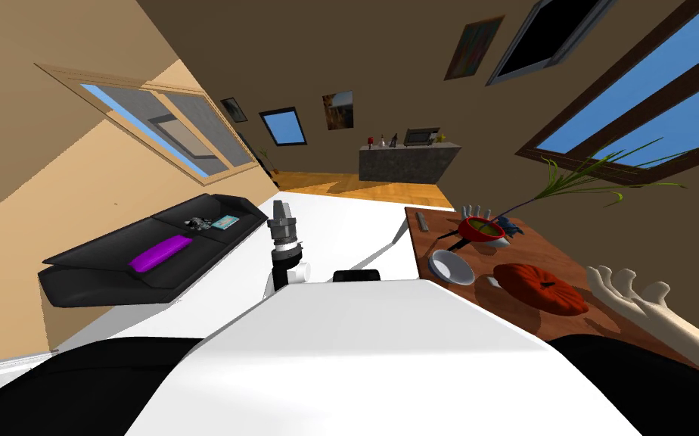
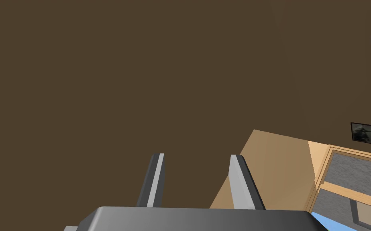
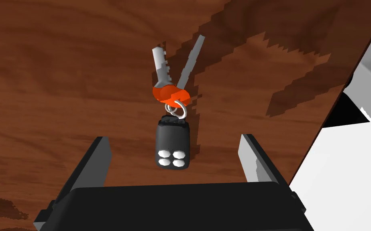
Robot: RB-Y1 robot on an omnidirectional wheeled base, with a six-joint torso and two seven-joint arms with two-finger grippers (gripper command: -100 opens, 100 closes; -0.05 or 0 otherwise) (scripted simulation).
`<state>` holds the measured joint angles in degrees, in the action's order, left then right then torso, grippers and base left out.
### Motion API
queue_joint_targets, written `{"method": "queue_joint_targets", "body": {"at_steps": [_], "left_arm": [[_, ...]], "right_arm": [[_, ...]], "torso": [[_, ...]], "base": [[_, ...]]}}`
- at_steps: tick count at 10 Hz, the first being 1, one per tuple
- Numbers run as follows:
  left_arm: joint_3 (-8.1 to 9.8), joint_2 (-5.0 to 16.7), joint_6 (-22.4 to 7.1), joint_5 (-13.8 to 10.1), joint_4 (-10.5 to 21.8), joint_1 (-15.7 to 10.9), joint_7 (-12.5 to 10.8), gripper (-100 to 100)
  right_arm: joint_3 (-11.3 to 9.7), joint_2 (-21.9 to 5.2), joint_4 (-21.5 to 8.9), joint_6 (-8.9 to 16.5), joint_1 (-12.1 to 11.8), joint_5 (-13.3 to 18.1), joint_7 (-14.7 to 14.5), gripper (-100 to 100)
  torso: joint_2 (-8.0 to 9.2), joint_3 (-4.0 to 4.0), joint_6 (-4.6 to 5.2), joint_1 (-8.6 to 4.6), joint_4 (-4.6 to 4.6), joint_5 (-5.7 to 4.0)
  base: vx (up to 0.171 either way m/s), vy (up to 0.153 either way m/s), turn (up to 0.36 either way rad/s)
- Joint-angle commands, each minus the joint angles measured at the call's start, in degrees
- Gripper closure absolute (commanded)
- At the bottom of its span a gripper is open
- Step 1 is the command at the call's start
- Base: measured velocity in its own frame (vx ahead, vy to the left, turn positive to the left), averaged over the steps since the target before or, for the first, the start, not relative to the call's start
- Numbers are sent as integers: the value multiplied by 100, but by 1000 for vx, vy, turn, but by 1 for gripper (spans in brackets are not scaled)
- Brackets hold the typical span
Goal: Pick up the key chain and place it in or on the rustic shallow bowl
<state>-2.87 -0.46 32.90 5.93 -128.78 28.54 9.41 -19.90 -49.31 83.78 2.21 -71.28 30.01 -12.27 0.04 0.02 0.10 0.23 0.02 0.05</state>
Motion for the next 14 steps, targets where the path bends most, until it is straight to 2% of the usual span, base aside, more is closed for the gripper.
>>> {"method": "queue_joint_targets", "body": {"at_steps": [1,4,5,6,10,11,12,14], "left_arm": [[0,0,0,0,0,0,0,0],[0,0,0,0,0,0,0,0],[0,0,0,0,0,0,0,0],[0,0,0,0,0,0,0,0],[0,0,0,0,0,0,0,0],[0,0,0,0,0,0,0,0],[0,0,0,0,0,0,0,0],[0,0,0,0,0,1,0,0]], "right_arm": [[-79,131,-209,-14,184,-8,-35,-100],[-180,305,-513,-48,441,-26,-79,-100],[-161,253,-432,-29,382,-28,-61,-100],[-164,259,-448,-36,393,-29,-65,100],[-162,258,-446,-36,391,-31,-61,100],[-162,258,-446,-36,391,-31,-61,0],[-99,165,-270,-21,235,-12,-44,100],[-18,26,-27,5,29,3,-10,100]], "torso": [[0,0,0,0,0,0],[6,3,1,3,1,1],[5,3,1,3,1,1],[3,2,2,5,0,2],[2,2,1,7,1,-1],[2,2,1,7,1,-1],[2,2,1,6,1,-1],[-5,-3,4,17,-2,2]], "base": [[-14,-18,62],[-17,-13,35],[-6,-6,8],[0,0,0],[0,0,0],[0,0,0],[11,11,-51],[21,21,-60]]}}
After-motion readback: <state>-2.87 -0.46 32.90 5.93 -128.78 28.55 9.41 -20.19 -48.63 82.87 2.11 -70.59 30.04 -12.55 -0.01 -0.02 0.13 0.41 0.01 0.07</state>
